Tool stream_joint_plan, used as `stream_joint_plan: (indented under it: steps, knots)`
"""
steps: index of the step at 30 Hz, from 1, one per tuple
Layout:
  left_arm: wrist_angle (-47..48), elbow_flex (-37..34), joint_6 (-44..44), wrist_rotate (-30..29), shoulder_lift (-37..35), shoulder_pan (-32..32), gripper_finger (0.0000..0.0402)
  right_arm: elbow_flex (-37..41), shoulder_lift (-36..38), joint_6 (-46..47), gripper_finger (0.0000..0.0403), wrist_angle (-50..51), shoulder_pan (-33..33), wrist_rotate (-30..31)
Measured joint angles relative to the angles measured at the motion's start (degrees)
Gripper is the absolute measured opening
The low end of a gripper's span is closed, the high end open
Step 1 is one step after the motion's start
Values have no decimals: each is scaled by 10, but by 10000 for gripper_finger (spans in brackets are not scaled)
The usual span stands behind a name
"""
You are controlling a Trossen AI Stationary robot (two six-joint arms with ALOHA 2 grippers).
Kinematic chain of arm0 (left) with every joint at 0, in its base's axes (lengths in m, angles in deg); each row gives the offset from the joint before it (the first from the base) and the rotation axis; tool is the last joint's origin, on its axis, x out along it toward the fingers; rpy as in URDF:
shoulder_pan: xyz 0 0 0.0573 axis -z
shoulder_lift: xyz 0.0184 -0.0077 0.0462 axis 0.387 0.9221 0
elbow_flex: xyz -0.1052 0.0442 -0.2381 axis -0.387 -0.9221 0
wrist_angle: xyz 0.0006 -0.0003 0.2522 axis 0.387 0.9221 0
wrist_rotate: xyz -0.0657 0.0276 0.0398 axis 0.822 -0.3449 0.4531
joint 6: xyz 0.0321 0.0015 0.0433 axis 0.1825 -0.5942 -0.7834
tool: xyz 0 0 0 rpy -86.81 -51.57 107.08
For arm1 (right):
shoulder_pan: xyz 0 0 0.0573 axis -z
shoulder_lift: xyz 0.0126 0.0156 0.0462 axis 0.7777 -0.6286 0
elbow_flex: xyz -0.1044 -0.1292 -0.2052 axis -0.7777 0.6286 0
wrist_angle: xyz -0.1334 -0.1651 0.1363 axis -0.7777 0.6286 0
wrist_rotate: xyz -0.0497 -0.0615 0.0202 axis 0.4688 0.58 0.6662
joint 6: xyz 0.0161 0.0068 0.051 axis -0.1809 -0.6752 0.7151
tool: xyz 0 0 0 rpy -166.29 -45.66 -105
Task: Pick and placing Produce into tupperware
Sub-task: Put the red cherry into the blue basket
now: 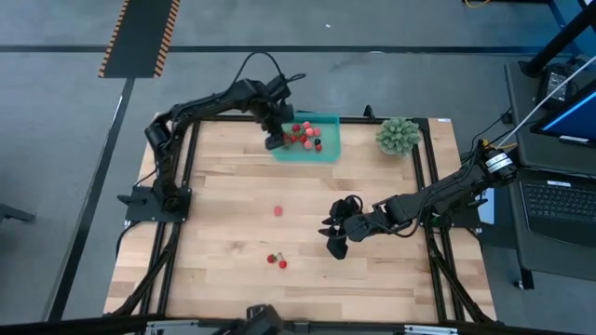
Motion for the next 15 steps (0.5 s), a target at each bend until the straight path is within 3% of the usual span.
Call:
stream_joint_plan:
  steps: [10, 15]
  knots:
    - [221, 0, 20, 5, -106, 40, 198, 0, 0, 26, 155, -6, 5, 0]
    - [266, 0, 35, 4, -172, 59, 196, 0, 0, 15, 155, -20, 16, 2]
